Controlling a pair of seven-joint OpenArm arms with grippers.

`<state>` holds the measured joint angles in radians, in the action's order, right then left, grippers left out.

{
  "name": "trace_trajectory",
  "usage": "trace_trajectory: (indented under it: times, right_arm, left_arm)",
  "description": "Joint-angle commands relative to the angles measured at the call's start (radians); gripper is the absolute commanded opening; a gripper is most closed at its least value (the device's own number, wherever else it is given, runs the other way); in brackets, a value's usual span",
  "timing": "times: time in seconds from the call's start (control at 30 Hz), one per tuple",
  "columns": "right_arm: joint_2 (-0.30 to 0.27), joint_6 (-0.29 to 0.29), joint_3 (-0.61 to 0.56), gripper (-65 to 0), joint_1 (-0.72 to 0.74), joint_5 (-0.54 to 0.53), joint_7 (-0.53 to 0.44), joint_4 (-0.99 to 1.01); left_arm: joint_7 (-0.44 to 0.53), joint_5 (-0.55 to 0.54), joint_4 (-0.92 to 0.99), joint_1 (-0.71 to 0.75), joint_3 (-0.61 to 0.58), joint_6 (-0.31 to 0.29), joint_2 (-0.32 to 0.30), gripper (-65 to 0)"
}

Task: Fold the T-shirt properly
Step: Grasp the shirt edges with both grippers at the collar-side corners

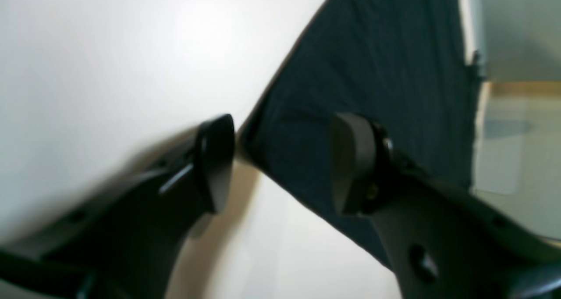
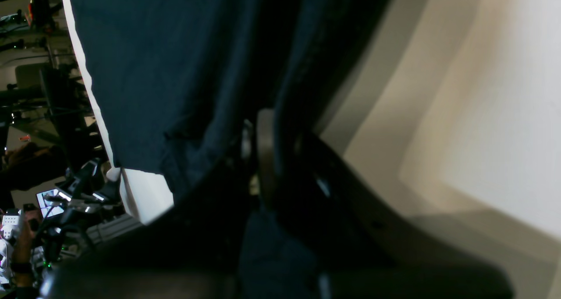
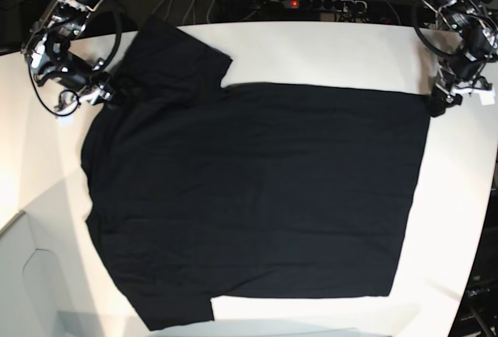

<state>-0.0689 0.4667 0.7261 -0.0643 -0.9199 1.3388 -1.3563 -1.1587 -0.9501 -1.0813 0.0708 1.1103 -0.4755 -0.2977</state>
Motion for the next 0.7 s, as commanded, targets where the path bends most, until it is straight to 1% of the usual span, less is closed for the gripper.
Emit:
trace_trajectory:
  times: [0.0, 0.07, 0.2, 0.37, 0.57, 0.67]
  right_arm:
    - [0.001, 0.007, -0.003, -65.0, -0.001, 0.002, 0.015, 0.001]
    - [0.002, 0.007, -0.003, -65.0, -0.001, 0.002, 0.015, 0.001]
    - [0.002, 0.007, -0.003, -65.0, -0.001, 0.002, 0.015, 0.001]
    - [0.004, 0.007, -0.003, -65.0, -0.001, 0.002, 0.015, 0.001]
    - [0.004, 0.007, -0.003, -65.0, -0.001, 0.002, 0.015, 0.001]
    - [0.004, 0.007, -0.003, -65.0, -0.001, 0.002, 0.015, 0.001]
  left_arm:
    - [-0.005, 0.023, -0.006, -0.01, 0.001, 0.001, -0.018, -30.8]
    - [-0.004, 0.041, -0.003, -0.015, -0.002, 0.001, -0.011, -30.8]
    - [-0.004, 0.056, -0.007, -0.015, -0.002, 0.001, 0.025, -30.8]
    - [-0.004, 0.056, -0.004, -0.039, -0.005, 0.001, 0.028, -30.9]
    - [-0.004, 0.058, -0.004, -0.056, -0.006, 0.001, 0.047, -30.9]
    - [-0.005, 0.085, -0.004, -0.062, -0.043, 0.001, 0.047, -31.3]
